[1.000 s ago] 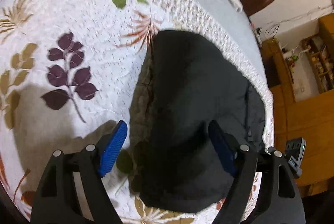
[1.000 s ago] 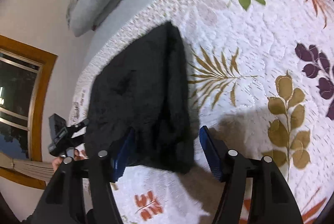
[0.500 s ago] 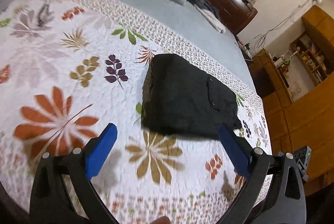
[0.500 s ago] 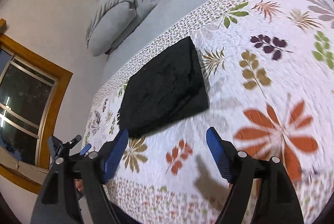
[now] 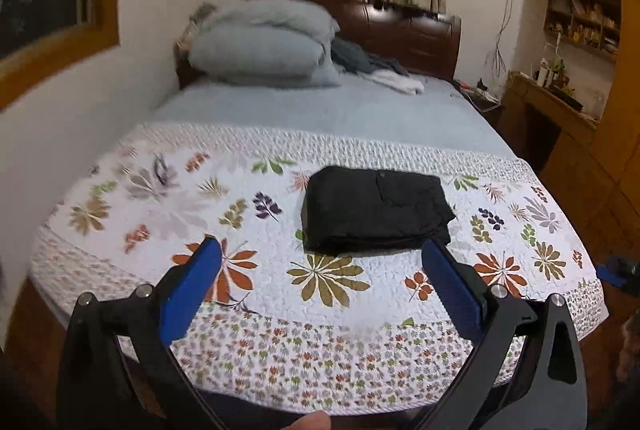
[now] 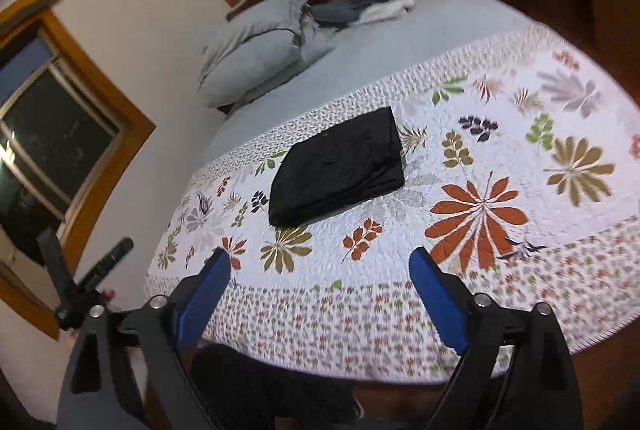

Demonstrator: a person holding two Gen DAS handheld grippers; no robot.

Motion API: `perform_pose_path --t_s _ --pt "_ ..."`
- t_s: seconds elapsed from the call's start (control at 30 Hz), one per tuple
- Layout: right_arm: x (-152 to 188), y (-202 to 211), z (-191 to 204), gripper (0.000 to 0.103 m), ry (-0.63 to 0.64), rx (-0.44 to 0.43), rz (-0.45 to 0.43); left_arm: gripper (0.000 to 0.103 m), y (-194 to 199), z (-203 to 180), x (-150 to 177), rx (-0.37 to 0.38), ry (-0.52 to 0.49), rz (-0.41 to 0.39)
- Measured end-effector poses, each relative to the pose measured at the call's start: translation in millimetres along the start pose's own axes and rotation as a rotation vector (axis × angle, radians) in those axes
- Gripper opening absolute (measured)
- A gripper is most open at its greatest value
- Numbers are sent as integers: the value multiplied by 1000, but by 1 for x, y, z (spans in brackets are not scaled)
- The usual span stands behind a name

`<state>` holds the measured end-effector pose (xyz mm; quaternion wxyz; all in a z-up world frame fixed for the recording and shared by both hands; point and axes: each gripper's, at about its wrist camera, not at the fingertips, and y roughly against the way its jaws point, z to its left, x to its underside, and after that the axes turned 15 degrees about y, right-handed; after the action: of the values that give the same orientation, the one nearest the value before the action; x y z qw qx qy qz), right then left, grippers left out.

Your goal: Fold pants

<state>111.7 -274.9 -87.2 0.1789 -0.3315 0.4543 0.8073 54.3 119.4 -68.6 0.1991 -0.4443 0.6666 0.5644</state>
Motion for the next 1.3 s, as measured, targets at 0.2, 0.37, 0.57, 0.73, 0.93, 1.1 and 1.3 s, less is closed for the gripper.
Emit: perform_pose_path --t_s 0.2,0.37,0.57,0.73,0.93,1.1,1.3 --pt "19 44 60 99 157 97 0 100 60 -17 11 -28 35 -11" --pt "24 70 107 99 257 208 -16 100 95 -24 20 -103 26 7" --pt "21 93 147 99 320 233 -40 100 130 -27 20 -156 -1 11" --pt "16 104 163 99 323 223 -34 100 153 -25 15 -100 31 38" --pt "15 108 173 99 325 218 -31 100 164 -28 17 -104 36 36" --pt "15 103 177 99 320 227 -18 100 155 -30 22 -104 38 73" --pt "11 90 176 99 329 251 -11 100 138 -34 28 -132 12 103"
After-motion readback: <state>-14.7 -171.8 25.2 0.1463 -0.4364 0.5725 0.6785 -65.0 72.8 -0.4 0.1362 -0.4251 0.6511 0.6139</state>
